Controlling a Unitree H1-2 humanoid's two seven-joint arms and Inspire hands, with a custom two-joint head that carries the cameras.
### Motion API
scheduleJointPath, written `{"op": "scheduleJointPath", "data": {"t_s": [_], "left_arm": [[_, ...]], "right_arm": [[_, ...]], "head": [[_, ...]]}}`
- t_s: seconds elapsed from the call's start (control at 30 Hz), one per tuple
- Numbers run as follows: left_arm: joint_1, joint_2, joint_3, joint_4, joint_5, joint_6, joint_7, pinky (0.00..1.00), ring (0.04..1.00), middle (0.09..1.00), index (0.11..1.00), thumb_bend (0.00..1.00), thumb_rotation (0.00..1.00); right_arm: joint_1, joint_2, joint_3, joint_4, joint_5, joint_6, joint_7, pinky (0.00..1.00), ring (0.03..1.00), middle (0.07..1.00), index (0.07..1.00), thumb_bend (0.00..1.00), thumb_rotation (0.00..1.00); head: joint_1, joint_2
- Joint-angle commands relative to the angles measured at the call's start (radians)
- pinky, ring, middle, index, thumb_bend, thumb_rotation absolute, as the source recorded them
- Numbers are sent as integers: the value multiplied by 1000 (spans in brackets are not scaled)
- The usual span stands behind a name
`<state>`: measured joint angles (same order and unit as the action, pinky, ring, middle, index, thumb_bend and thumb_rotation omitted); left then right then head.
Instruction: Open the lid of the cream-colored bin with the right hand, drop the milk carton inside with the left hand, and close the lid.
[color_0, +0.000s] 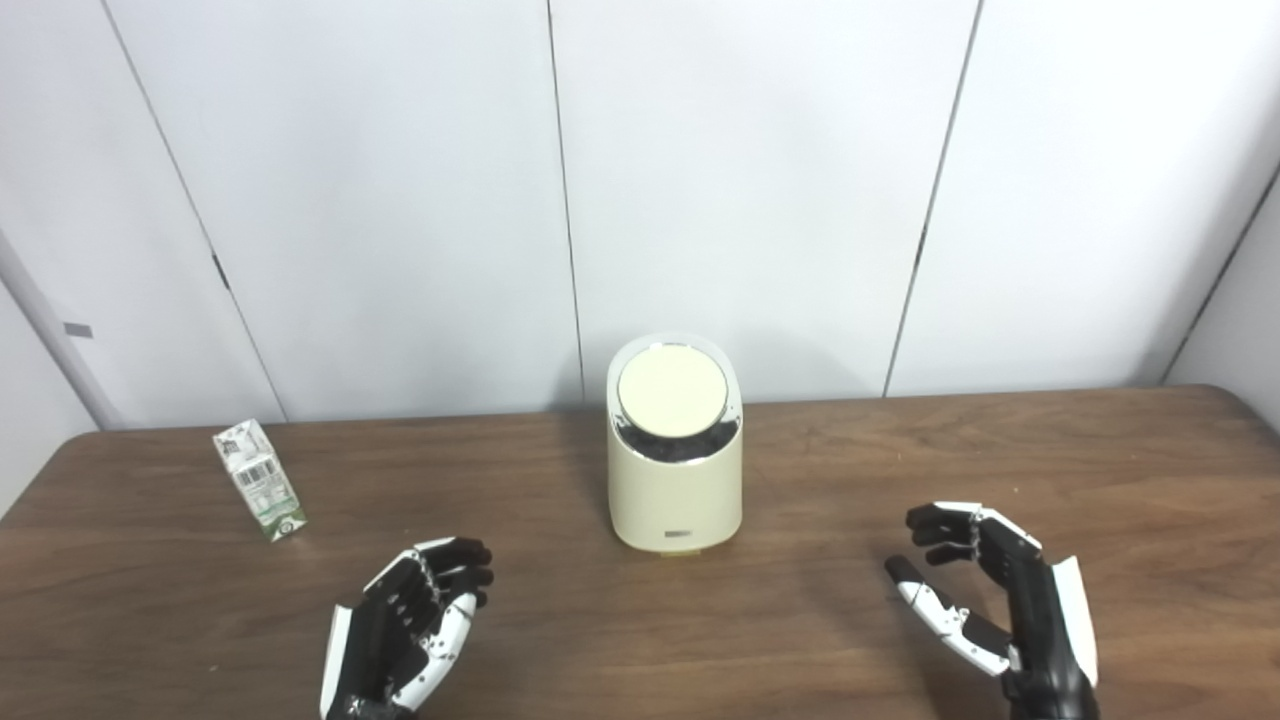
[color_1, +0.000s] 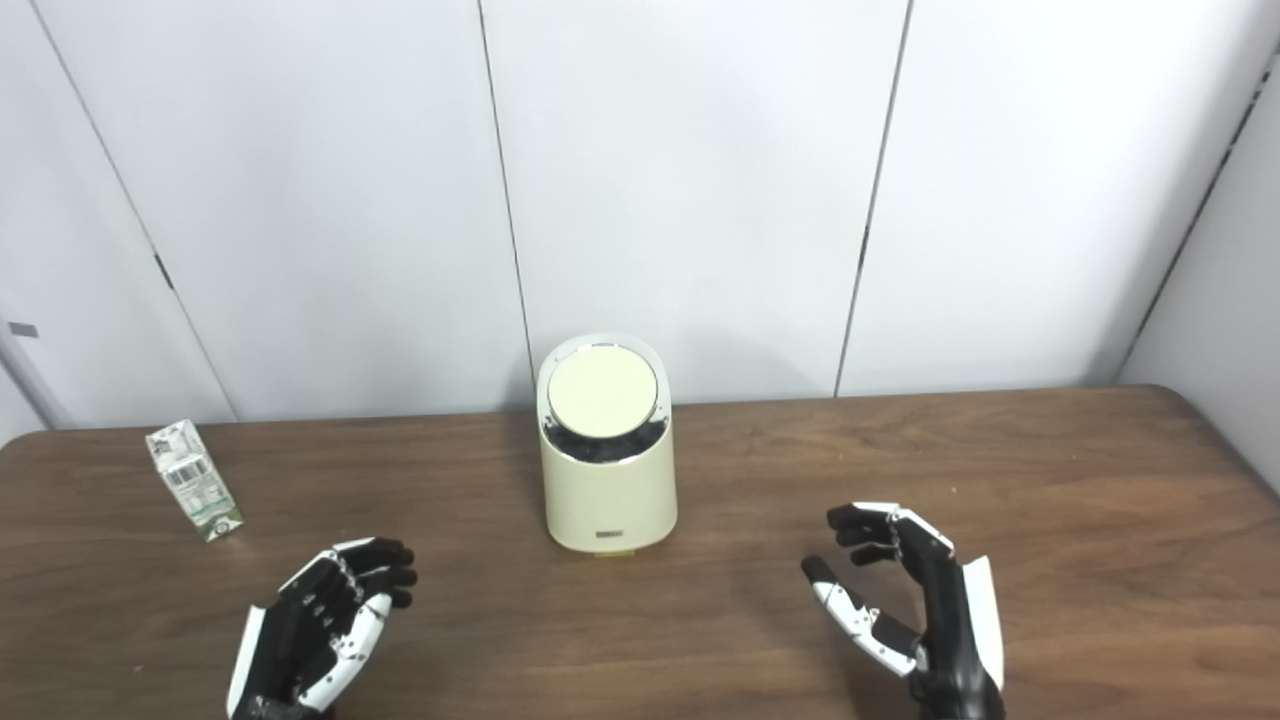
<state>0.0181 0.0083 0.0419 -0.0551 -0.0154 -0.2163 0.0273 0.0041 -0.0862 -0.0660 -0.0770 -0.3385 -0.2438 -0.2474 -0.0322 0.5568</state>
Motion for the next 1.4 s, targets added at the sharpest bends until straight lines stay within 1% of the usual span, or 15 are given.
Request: {"op": "scheduleJointPath", "data": {"t_s": [0.0, 0.27, 0.43, 0.57, 0.6, 0.63, 0.67, 0.77, 0.8, 0.87, 0.97, 1.03, 1.13, 1.27, 1.37], "left_arm": [[-10, -3, 1, -3, -7, -41, 0, 570, 613, 642, 633, 283, 194], [-12, -2, 0, -2, -5, -42, -2, 563, 612, 641, 632, 275, 177], [-12, 1, -1, 1, 0, -48, -3, 568, 616, 644, 636, 276, 202], [-13, 1, -3, 1, -5, -43, -8, 573, 619, 647, 638, 274, 207], [-14, 0, -3, 2, -2, -44, -5, 574, 619, 646, 637, 274, 207], [-16, -1, -3, 6, 1, -51, -3, 571, 616, 644, 635, 274, 203], [-19, -1, -3, 12, 3, -58, -2, 566, 609, 638, 632, 271, 185], [-22, 0, -3, 16, 9, -53, 0, 571, 612, 640, 633, 266, 181], [-22, 0, -3, 18, 8, -55, -1, 573, 615, 643, 636, 266, 189], [-21, -3, -2, 15, 6, -52, 0, 572, 621, 647, 636, 268, 193], [-19, -5, -2, 6, 4, -36, 2, 572, 618, 647, 635, 271, 191], [-20, -5, -2, 8, 2, -41, 0, 568, 616, 643, 633, 273, 189], [-23, -5, -3, 20, 0, -60, -1, 560, 610, 638, 630, 272, 168], [-19, -3, -5, 13, 7, -53, -2, 566, 615, 643, 634, 265, 178], [-15, -3, -6, 8, 9, -46, -2, 566, 616, 643, 635, 269, 201]], "right_arm": [[-6, -2, 2, -14, -16, -12, -1, 518, 595, 615, 574, 291, 223], [-9, -2, 2, -8, -9, -13, -2, 511, 591, 612, 573, 287, 198], [-9, -4, 3, -4, -11, -21, -4, 512, 589, 609, 572, 285, 209], [-9, -1, 0, -15, 7, -5, 4, 514, 592, 612, 578, 297, 227], [-10, -4, 2, -23, 8, 2, 12, 524, 600, 618, 593, 307, 263], [-11, -11, 7, -38, 9, 14, 28, 539, 614, 633, 620, 327, 344], [-14, -20, 12, -49, 8, 22, 43, 561, 641, 668, 668, 356, 473], [-27, -55, 33, -95, -20, 53, 95, 651, 738, 762, 772, 437, 739], [-34, -63, 39, -118, -20, 71, 115, 693, 775, 797, 807, 472, 807], [-55, -67, 45, -170, -23, 129, 148, 764, 839, 859, 861, 551, 853], [-105, -66, 48, -234, -29, 215, 183, 826, 893, 908, 903, 663, 876], [-149, -68, 52, -260, -36, 248, 197, 821, 894, 914, 919, 722, 859], [-235, -71, 57, -281, -19, 309, 232, 816, 895, 916, 924, 740, 803], [-351, -78, 79, -265, -60, 355, 253, 773, 864, 894, 915, 751, 765], [-413, -76, 97, -248, -79, 396, 268, 780, 871, 890, 908, 754, 737]], "head": [[0, 2], [1, 0], [0, 0], [8, -1], [7, -2], [7, -2], [5, -3], [2, -6], [0, -7], [-2, -7], [-3, -7], [-1, -7], [1, -7], [2, -6], [4, -3]]}}
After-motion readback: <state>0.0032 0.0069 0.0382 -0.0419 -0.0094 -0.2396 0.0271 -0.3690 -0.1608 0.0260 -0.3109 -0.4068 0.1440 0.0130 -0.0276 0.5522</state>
